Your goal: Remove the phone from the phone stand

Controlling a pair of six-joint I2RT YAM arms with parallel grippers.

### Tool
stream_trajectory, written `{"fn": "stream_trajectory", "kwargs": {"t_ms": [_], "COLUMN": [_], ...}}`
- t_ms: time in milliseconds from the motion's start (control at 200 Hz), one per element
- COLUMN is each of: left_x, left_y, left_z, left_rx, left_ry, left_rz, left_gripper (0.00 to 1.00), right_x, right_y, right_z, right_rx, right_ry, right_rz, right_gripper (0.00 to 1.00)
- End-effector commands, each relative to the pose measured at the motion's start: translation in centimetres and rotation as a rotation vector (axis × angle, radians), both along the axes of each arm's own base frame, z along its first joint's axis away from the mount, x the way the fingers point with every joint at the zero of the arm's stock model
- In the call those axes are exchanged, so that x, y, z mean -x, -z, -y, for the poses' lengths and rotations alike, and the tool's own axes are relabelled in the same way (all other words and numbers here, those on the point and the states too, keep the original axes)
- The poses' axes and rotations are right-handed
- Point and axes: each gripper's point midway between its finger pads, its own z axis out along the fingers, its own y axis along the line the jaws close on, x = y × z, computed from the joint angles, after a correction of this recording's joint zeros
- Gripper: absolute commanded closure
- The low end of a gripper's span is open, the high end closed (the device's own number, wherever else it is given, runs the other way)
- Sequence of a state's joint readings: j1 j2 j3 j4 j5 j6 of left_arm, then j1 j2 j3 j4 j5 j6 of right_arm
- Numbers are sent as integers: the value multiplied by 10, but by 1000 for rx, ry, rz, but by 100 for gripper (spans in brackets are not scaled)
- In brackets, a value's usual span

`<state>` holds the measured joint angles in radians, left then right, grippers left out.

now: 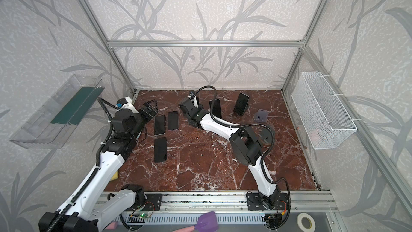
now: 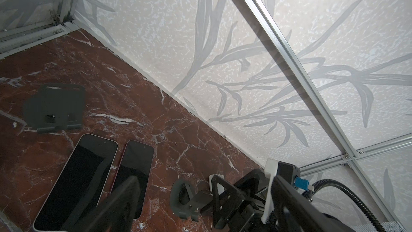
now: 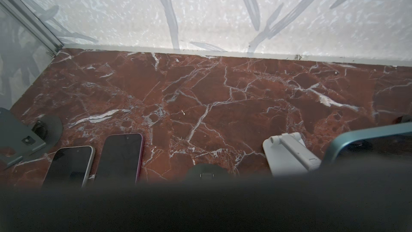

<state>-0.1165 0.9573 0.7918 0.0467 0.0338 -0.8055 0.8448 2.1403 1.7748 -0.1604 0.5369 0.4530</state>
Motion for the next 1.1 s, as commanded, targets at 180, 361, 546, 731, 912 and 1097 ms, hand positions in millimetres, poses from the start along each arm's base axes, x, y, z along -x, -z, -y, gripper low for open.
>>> {"fn": "stream_trajectory", "kwargs": {"t_ms": [180, 361, 546, 731, 912, 1097], "left_x": [-1, -4, -3, -13, -17, -17], "left_y": [-11, -5, -6, 16, 23, 20], "left_z": [-1, -3, -8, -10, -13, -23], "left_rx": [19, 17, -11, -42, -68, -67], "left_ry": [-3, -14, -38, -48, -60, -87], "left_rz": [39, 21, 24, -43, -68, -64], "left_gripper": [8, 8, 8, 8, 8, 7], "right_x": [32, 54, 76, 89, 103, 123], "right_y": [-63, -66, -65, -76, -61, -38], "right_z": [6, 15, 31, 62, 71, 61], "right_rx": [-43, -16, 31, 80, 72, 60], "right_ry": [-54, -83, -110, -73, -86, -131], "right_rz": [125, 109, 61, 90, 25, -71], "right_gripper": [29, 29, 29, 29, 29, 29]}}
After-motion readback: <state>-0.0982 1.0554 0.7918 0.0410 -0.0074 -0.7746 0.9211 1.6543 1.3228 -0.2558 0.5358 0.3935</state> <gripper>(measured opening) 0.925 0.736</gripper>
